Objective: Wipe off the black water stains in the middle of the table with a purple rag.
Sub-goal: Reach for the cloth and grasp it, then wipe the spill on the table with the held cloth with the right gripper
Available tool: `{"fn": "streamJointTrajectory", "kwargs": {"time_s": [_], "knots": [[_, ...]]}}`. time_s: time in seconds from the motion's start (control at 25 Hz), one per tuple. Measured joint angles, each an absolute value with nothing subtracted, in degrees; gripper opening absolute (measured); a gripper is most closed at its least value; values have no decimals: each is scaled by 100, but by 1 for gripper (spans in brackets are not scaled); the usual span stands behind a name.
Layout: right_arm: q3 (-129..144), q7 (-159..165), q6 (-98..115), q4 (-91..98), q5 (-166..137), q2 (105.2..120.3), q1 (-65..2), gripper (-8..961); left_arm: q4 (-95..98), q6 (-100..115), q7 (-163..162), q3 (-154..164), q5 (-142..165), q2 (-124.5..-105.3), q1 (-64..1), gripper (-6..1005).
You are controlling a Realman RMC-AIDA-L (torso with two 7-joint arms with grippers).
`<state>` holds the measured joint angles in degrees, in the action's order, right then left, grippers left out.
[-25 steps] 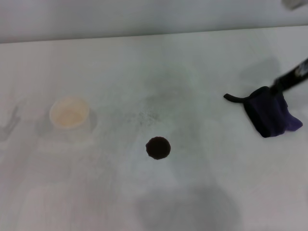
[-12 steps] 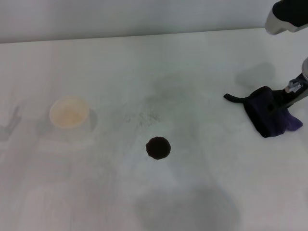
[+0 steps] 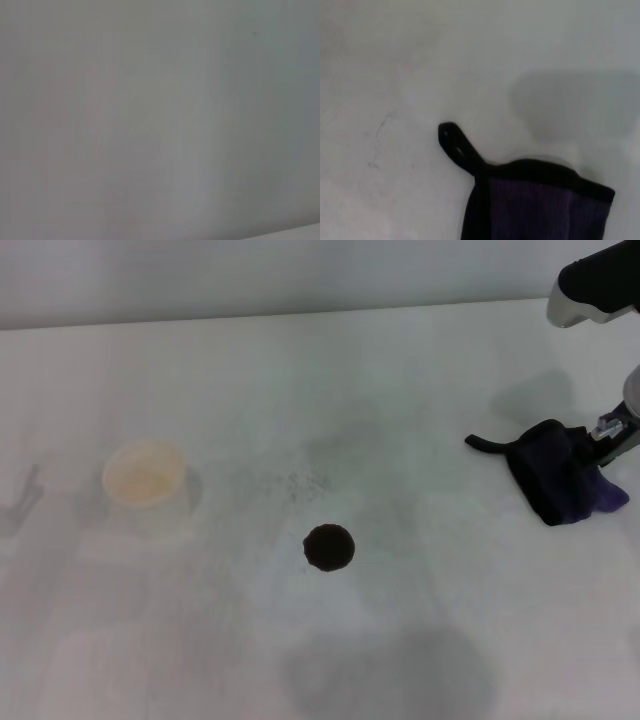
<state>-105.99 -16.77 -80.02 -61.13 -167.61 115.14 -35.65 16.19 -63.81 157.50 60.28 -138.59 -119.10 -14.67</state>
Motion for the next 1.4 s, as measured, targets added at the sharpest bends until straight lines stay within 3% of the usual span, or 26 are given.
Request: {"fn": "streamJointTrajectory", "kwargs": {"time_s": [0.64, 0.96, 1.2, 1.4], "knots": [[-10389, -1669, -7787, -5601, -16782, 11511, -3837, 497, 1615, -6381, 15750, 6017, -13859, -11909, -1473, 888], [-10377, -1691, -7706, -4962, -16855, 11506, -4150, 337, 1634, -6380, 15750, 6020, -13861, -11909, -1505, 887], [-10343, -1695, -7674, -4938, -16858, 11507, -4146, 137, 1653, -6380, 15750, 6029, -13861, -11909, -1530, 888], [-10345, -1736, -7671, -4985, -16843, 11515, -4115, 110, 1633, -6380, 15750, 6038, -13860, -11909, -1557, 888]]}}
